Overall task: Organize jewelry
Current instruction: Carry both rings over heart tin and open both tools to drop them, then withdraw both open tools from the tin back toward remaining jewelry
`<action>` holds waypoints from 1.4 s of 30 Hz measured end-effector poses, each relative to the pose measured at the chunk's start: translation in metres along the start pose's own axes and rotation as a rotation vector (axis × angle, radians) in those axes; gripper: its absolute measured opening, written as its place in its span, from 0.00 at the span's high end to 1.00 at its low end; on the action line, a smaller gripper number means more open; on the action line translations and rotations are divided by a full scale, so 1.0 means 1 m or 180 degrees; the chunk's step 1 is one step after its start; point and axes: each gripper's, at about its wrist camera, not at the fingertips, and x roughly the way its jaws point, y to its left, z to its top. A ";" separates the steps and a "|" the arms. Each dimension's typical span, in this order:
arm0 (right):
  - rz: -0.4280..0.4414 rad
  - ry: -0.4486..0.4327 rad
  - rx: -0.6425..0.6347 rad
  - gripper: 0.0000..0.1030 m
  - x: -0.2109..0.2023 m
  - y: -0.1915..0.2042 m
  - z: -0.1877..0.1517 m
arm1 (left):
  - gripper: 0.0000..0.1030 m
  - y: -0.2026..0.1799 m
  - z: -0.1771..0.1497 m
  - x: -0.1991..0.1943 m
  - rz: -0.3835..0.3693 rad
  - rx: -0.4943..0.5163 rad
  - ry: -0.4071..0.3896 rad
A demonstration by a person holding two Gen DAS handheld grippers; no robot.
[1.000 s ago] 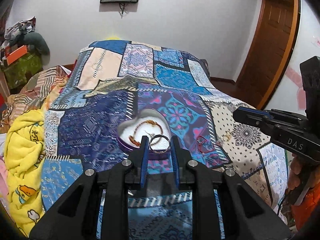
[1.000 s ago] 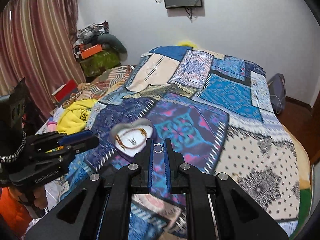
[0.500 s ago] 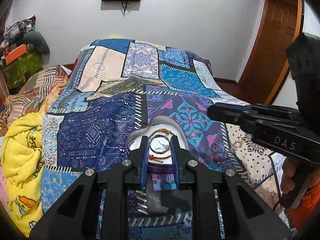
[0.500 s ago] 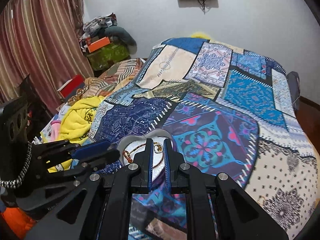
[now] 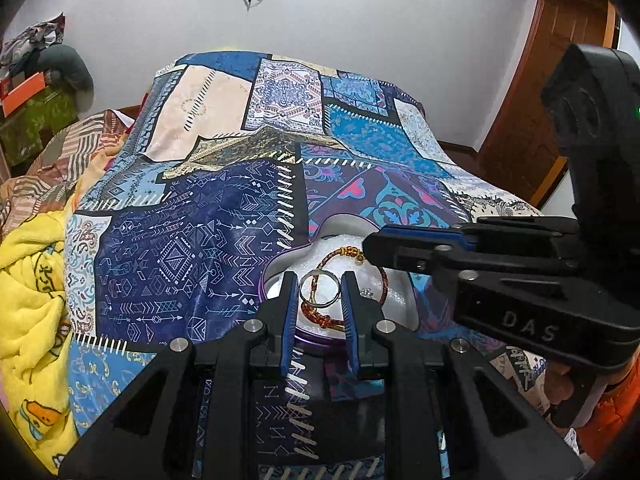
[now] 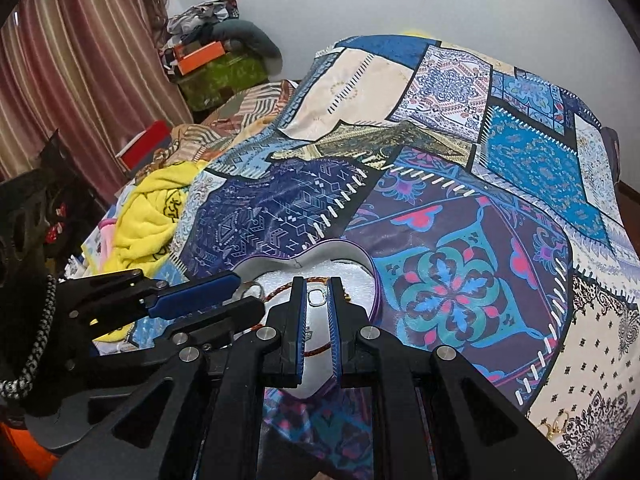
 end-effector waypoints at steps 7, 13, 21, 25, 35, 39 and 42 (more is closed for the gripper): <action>-0.0027 0.0059 0.0041 0.91 0.005 -0.005 0.000 | 0.80 0.002 -0.002 0.002 -0.0012 -0.0019 0.0028; -0.0065 0.0003 0.0064 0.79 -0.003 -0.005 0.002 | 0.80 0.003 -0.002 0.000 0.0002 -0.0027 0.0035; -0.0234 -0.0177 0.0005 0.70 -0.032 -0.006 0.000 | 0.77 0.001 0.003 -0.013 0.0031 -0.0067 -0.0017; -0.0329 -0.0236 0.0001 0.70 -0.049 -0.010 -0.003 | 0.75 -0.004 0.005 -0.023 0.0073 -0.0031 -0.0067; -0.0505 -0.0409 0.0092 0.70 -0.096 -0.024 -0.019 | 0.69 -0.035 0.013 -0.049 0.0106 0.0131 -0.0154; -0.0589 -0.0457 0.0161 0.70 -0.111 -0.034 -0.027 | 0.67 -0.053 0.015 -0.058 0.0096 0.0213 -0.0173; -0.0663 -0.0478 0.0211 0.70 -0.123 -0.044 -0.034 | 0.62 -0.066 0.015 -0.061 0.0097 0.0276 -0.0184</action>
